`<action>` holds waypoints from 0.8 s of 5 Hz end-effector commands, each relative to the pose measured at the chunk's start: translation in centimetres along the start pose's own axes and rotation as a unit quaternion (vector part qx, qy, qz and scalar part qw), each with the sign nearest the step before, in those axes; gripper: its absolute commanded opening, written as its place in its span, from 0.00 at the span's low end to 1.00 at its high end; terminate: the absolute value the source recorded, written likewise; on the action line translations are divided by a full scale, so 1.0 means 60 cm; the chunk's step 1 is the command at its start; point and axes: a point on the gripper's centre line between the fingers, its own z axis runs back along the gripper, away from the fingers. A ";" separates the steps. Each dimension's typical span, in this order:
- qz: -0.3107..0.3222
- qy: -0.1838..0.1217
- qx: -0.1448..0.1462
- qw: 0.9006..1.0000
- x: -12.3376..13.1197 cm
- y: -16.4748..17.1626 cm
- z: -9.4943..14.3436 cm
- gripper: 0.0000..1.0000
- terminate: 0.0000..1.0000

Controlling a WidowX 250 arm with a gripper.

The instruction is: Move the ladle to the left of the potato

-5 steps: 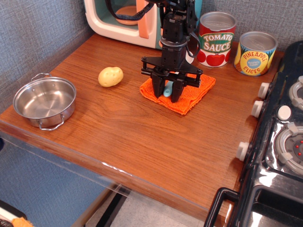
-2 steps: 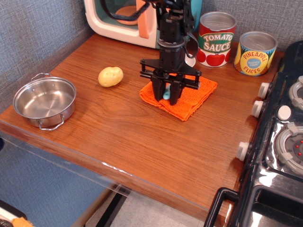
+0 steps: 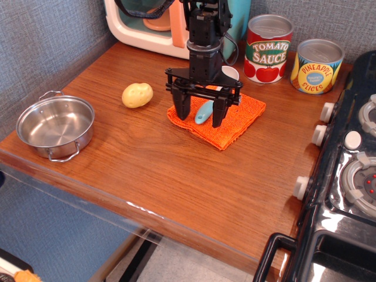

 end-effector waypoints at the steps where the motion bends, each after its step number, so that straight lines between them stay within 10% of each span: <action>1: 0.002 -0.038 0.001 0.999 0.019 0.010 0.045 1.00 0.00; 2: 0.006 -0.037 0.002 0.999 0.026 0.011 0.041 0.00 0.00; 4: 0.010 -0.030 0.009 0.999 0.036 0.013 0.028 0.00 0.00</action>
